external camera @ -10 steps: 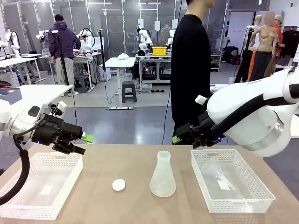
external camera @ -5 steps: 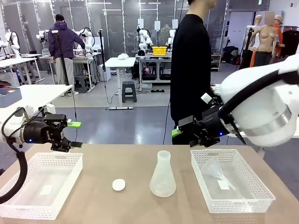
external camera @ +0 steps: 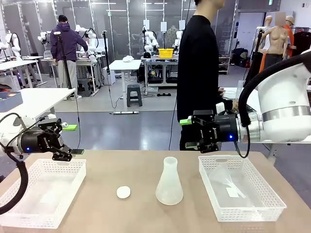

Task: Prepare the solutions needed for the experiment.
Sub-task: Pick up the Plastic Funnel and insert it into the Big flask.

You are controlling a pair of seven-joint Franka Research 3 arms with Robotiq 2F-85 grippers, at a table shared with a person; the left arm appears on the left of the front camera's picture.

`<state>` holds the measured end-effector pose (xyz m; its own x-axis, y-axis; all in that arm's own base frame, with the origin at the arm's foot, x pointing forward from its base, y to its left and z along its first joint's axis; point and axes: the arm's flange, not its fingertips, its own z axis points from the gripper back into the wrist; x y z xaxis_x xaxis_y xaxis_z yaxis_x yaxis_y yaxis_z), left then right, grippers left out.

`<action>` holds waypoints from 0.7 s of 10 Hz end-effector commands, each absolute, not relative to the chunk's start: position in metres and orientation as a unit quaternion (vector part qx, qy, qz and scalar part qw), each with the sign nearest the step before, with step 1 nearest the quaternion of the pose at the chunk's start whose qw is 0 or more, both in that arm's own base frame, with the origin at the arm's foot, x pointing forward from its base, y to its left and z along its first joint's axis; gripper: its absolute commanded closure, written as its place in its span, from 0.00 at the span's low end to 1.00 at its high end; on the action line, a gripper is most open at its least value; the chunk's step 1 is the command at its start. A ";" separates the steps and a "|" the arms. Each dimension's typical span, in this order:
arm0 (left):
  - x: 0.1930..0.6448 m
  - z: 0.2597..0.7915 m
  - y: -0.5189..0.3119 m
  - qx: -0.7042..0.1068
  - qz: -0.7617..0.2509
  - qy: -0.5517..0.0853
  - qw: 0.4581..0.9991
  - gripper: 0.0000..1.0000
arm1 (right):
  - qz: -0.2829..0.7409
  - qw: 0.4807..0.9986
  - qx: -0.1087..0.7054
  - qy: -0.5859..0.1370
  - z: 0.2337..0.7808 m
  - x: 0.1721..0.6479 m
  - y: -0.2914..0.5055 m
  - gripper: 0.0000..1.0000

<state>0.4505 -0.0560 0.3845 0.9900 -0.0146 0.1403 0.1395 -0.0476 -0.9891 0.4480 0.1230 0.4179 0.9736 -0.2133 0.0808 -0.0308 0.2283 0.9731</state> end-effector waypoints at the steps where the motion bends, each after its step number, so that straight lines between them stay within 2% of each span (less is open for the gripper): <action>1: 0.458 0.390 -0.055 -0.736 -0.046 -0.015 0.675 0.00 | -0.068 0.775 0.623 -0.081 0.399 0.468 0.120 0.00; 4: 0.463 0.387 -0.058 -0.736 -0.024 -0.017 0.676 0.00 | -0.077 0.750 0.654 -0.062 0.390 0.471 0.113 0.00; 7: 0.466 0.384 -0.059 -0.726 -0.015 -0.029 0.687 0.00 | -0.089 0.749 0.653 -0.067 0.391 0.470 0.111 0.00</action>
<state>0.4567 -0.0558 0.3817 0.9977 -0.0106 0.0675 0.0667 -0.0662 -0.9956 0.4694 0.1084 0.3875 0.9796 -0.2006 -0.0123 0.0426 0.1474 0.9882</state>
